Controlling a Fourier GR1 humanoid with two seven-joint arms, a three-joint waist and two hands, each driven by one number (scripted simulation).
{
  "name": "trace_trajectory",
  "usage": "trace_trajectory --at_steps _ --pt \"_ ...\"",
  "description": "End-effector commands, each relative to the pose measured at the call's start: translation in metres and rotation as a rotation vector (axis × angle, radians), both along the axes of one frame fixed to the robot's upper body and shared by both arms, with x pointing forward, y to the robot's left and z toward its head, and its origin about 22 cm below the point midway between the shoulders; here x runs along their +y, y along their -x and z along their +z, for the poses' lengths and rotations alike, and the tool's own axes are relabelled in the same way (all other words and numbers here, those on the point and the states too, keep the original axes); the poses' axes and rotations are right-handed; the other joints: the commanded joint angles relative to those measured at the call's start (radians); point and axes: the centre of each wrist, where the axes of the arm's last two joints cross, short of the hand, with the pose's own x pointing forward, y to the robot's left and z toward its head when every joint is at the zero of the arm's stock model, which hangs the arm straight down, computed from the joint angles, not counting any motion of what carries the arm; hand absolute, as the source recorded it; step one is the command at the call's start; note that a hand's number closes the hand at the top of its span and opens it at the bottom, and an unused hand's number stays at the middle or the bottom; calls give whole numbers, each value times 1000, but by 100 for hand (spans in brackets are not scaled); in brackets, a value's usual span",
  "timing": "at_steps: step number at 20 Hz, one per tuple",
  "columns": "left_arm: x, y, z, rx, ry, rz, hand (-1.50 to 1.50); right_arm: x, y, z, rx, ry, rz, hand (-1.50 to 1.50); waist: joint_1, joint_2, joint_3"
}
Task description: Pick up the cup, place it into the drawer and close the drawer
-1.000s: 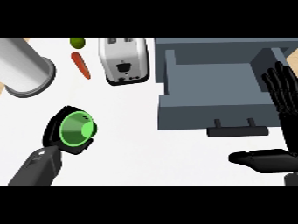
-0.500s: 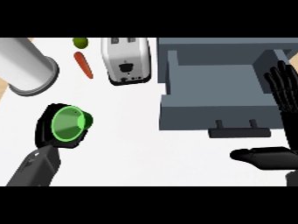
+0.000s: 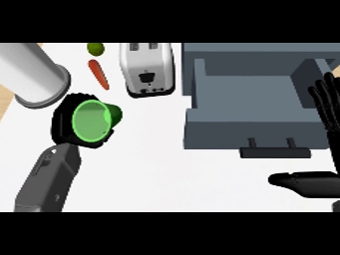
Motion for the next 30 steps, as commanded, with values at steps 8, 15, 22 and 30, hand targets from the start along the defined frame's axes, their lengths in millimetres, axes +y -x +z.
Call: trace_trajectory --at_steps 8,15,22,30 --pt "-104 -45 124 -140 -90 -113 150 -4 7 -10 7 8 -8 -150 3 -1 1" --pt "-136 -69 200 -126 -189 -141 150 -8 10 0 -17 -5 -32 -150 -12 4 0" --pt "-207 -65 226 -88 -249 -106 150 -3 11 -1 7 3 13 -150 -23 5 0" --pt "-230 -94 230 39 -251 -98 150 -10 -4 7 -30 10 17 -150 -54 17 0"
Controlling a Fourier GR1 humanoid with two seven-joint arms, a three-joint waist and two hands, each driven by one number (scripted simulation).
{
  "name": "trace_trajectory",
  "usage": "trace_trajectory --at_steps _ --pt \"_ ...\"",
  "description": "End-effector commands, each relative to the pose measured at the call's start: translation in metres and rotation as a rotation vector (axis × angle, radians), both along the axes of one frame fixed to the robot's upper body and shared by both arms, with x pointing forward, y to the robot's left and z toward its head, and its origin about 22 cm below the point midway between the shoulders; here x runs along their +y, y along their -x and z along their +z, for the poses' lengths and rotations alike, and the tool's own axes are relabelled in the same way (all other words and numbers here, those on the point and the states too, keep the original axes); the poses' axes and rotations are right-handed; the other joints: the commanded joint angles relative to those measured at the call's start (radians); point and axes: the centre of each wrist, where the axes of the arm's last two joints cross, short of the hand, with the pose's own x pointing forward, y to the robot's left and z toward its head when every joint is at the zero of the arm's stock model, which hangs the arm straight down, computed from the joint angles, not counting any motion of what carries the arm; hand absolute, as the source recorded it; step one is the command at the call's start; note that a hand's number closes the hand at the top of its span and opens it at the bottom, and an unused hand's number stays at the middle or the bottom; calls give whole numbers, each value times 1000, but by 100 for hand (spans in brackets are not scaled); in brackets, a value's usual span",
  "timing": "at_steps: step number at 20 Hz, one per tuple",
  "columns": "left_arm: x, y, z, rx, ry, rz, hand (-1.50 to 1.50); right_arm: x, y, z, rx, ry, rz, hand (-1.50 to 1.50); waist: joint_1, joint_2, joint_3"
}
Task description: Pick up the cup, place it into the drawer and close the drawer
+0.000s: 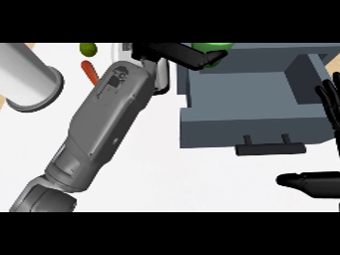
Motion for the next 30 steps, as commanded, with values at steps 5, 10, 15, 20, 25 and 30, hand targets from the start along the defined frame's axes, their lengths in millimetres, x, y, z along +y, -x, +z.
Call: trace_trajectory --at_steps 5,10,15,20,25,30 --pt "-30 3 -14 76 -67 35 150 -6 -9 -5 3 -13 12 -150 -14 1 0" --pt "-30 -4 -23 100 -116 5 150 -6 -11 20 -3 16 26 -150 -23 5 0" --pt "-45 5 -25 135 -208 58 150 14 -21 10 0 6 22 -150 -31 5 0" --pt "-39 4 -47 149 -283 38 -150 -12 -21 12 -12 10 30 -150 -52 12 1" --pt "-37 12 -72 172 -410 77 -150 6 -14 -3 -10 10 59 -150 -55 13 1" --pt "-46 16 -65 147 -408 106 -150 2 -8 0 -41 2 70 -150 -65 13 1"
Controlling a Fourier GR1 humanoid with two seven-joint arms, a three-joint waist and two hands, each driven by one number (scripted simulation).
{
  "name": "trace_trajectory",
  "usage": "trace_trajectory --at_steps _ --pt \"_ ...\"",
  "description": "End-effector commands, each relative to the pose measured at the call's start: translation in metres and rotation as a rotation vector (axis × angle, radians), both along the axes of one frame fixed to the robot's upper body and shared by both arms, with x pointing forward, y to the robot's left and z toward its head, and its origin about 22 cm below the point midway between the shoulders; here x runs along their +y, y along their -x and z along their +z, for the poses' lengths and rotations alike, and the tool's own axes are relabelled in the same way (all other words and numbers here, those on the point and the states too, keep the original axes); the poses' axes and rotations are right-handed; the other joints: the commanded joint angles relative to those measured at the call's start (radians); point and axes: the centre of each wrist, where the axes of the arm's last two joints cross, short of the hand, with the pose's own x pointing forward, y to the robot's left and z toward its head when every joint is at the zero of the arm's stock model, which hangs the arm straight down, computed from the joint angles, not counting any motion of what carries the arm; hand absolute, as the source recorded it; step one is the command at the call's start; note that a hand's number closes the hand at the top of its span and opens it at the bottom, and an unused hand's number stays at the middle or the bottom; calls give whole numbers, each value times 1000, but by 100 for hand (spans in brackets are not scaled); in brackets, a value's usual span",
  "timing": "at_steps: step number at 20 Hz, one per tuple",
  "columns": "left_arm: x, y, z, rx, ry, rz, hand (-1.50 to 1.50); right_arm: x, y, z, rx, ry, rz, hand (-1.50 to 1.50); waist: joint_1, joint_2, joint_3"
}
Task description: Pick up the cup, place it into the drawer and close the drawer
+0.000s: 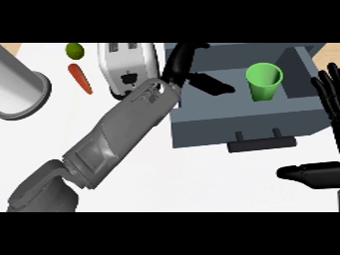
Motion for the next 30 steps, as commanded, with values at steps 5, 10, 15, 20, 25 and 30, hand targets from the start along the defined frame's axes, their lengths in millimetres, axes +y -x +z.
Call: trace_trajectory --at_steps 5,10,15,20,25,30 --pt "-9 8 3 -103 93 -2 -150 12 3 -5 19 -144 133 -150 10 -2 0" --pt "-12 6 20 -132 203 -31 -150 -17 13 20 26 -55 188 150 40 -10 -1" --pt "-14 9 24 -117 248 -18 -150 -10 26 26 28 159 213 150 68 -19 -2" --pt "15 -3 43 -92 310 35 -150 -6 45 28 77 275 194 150 83 -22 -2" --pt "54 1 46 -74 318 40 -150 5 34 26 74 379 98 150 108 -26 -2" --pt "104 5 46 -87 349 64 -150 30 23 -6 86 432 36 150 117 -24 -2"
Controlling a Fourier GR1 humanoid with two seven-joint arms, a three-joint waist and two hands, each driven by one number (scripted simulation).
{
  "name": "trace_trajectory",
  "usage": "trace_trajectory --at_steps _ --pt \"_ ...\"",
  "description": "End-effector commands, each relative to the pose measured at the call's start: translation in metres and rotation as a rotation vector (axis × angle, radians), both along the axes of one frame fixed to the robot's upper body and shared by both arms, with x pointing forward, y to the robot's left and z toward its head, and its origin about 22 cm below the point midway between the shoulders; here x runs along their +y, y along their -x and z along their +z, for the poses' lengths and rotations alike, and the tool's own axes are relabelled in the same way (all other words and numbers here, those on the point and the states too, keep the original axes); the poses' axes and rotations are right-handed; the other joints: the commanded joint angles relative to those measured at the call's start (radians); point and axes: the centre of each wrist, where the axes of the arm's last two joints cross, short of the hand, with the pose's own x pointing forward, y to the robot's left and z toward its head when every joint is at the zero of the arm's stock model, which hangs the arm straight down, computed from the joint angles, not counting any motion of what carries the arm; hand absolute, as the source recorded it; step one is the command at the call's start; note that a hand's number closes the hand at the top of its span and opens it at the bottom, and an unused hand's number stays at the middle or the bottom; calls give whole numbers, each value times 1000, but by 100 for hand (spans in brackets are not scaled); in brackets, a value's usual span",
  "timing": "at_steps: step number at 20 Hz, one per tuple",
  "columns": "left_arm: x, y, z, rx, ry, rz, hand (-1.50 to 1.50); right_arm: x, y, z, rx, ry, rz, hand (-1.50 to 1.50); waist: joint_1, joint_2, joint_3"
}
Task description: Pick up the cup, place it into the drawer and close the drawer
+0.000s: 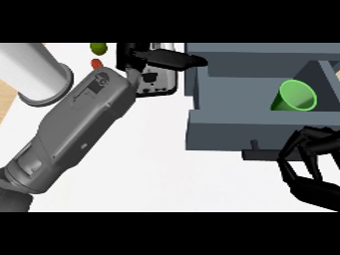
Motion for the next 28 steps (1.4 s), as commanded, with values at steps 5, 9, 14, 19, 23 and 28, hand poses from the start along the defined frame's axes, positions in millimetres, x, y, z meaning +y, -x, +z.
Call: trace_trajectory --at_steps 5,9,14,19,23,28 --pt "60 21 -1 12 39 -3 -150 26 -44 -23 -38 193 -42 150 23 1 1" --pt "72 29 -7 42 53 -4 -150 29 -54 -51 -27 404 -16 150 29 4 1" --pt "124 48 -37 41 35 27 -150 46 -58 -84 -36 609 -24 150 32 7 1" --pt "147 61 -31 33 61 37 -150 67 -105 -106 -64 698 -21 150 32 10 1" --pt "171 74 -42 39 49 42 -150 64 -131 -134 -32 670 -55 150 27 13 2" --pt "185 82 -40 17 61 47 -150 62 -160 -142 -15 659 -27 150 23 15 2"
